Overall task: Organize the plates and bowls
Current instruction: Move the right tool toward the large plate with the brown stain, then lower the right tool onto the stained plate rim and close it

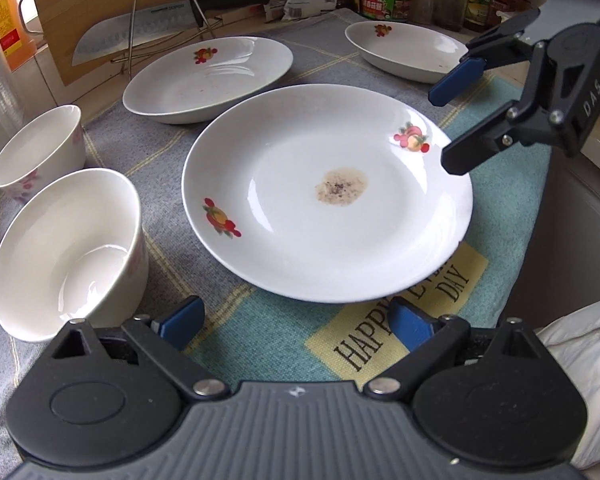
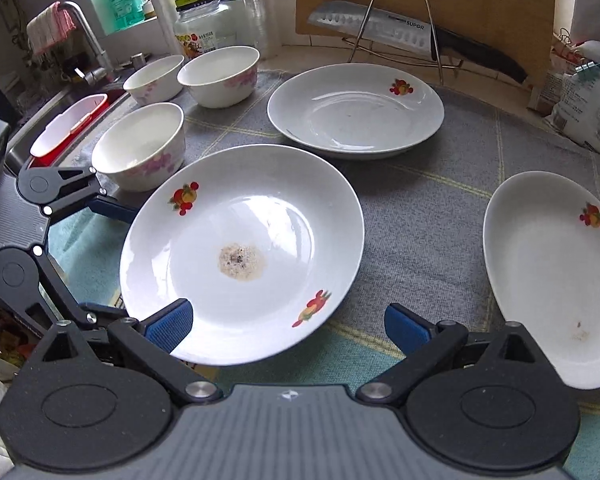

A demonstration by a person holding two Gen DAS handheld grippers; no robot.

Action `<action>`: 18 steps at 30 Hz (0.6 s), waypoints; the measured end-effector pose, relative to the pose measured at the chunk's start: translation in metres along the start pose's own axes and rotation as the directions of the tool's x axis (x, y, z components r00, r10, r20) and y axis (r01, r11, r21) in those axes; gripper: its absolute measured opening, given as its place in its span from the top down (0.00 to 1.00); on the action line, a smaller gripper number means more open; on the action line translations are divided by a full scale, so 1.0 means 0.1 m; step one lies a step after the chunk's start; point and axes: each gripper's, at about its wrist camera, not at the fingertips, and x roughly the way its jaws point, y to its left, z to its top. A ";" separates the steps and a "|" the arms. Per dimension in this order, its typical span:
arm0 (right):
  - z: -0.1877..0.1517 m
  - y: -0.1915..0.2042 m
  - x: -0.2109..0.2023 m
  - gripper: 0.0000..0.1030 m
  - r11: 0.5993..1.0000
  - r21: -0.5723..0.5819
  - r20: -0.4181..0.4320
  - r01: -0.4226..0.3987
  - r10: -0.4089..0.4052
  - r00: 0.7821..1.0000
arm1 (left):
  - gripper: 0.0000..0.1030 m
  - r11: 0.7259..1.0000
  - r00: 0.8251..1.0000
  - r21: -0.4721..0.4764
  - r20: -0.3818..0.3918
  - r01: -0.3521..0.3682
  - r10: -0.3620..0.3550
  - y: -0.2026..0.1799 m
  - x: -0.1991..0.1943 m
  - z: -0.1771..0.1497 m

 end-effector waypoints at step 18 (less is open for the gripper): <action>0.54 -0.41 0.52 0.03 0.974 0.044 -0.086 -0.220 0.223 0.971 | 0.06 1.000 1.000 0.020 0.001 -0.022 0.022 -0.09 0.06 0.13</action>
